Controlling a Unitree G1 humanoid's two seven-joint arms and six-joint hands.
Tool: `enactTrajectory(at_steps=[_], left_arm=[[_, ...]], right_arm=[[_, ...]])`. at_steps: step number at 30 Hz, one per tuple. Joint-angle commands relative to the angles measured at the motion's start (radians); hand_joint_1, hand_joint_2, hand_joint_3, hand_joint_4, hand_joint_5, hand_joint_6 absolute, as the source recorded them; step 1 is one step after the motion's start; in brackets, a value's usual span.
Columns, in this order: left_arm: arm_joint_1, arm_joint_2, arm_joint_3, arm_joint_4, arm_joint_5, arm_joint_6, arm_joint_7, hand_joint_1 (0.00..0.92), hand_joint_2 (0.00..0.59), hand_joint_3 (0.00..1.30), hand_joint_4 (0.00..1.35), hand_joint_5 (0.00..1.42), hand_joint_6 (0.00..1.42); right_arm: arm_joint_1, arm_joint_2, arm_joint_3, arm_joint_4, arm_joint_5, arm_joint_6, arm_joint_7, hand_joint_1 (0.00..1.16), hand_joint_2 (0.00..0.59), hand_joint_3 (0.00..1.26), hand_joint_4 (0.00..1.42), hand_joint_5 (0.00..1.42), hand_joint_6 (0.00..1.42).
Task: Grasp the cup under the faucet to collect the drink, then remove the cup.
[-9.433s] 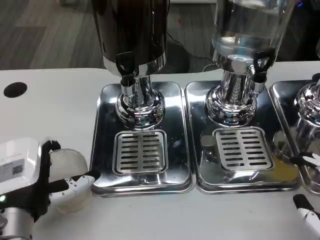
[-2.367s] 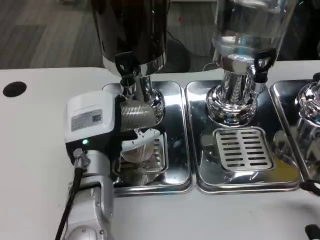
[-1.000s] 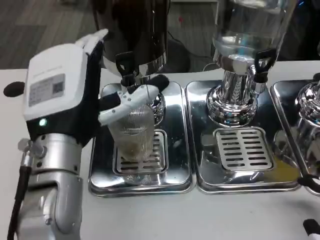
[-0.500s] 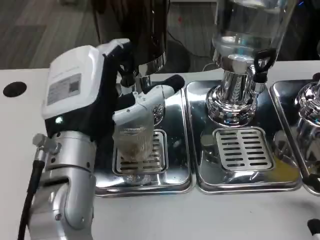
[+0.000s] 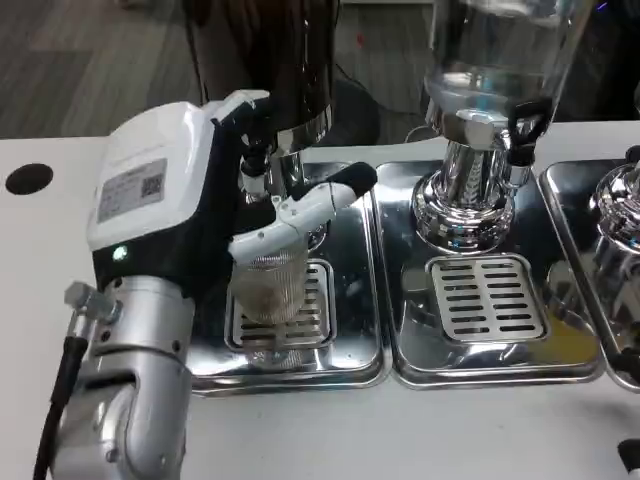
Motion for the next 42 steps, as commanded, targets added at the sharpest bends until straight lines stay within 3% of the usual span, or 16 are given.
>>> enactTrajectory(at_steps=[1, 16, 23, 30, 36, 42], left_arm=[[0.044, -0.001, -0.024, -0.009, -0.005, -0.022, -0.025, 0.036, 0.029, 0.34, 0.3, 0.8, 0.93], [0.065, -0.01, -0.036, -0.002, 0.0, -0.039, -0.023, 0.036, 0.03, 0.34, 0.3, 0.8, 0.92], [0.066, -0.011, -0.035, 0.004, -0.005, -0.043, -0.02, 0.036, 0.03, 0.34, 0.29, 0.8, 0.92], [0.07, -0.01, -0.033, 0.007, -0.01, -0.047, -0.016, 0.042, 0.029, 0.34, 0.29, 0.8, 0.91], [0.074, -0.007, -0.032, 0.005, -0.011, -0.05, -0.016, 0.047, 0.029, 0.34, 0.29, 0.8, 0.91], [0.075, -0.009, -0.033, 0.004, -0.014, -0.051, -0.016, 0.048, 0.029, 0.34, 0.29, 0.8, 0.91]], right_arm=[[0.008, 0.001, -0.006, -0.002, 0.014, -0.024, 0.009, 0.57, 0.361, 0.22, 0.12, 0.14, 0.12], [0.012, -0.006, -0.02, -0.032, 0.002, -0.031, 0.001, 0.56, 0.357, 0.22, 0.12, 0.14, 0.1], [0.009, -0.011, -0.08, -0.106, -0.085, -0.038, -0.02, 0.56, 0.357, 0.24, 0.13, 0.14, 0.05], [0.01, 0.004, -0.177, -0.237, -0.299, -0.068, -0.084, 0.57, 0.37, 0.25, 0.13, 0.12, 0.0], [0.013, 0.006, -0.184, -0.265, -0.348, -0.06, -0.118, 0.57, 0.37, 0.25, 0.13, 0.12, 0.0], [0.021, 0.001, -0.176, -0.27, -0.338, -0.053, -0.127, 0.57, 0.37, 0.25, 0.13, 0.12, 0.0]])
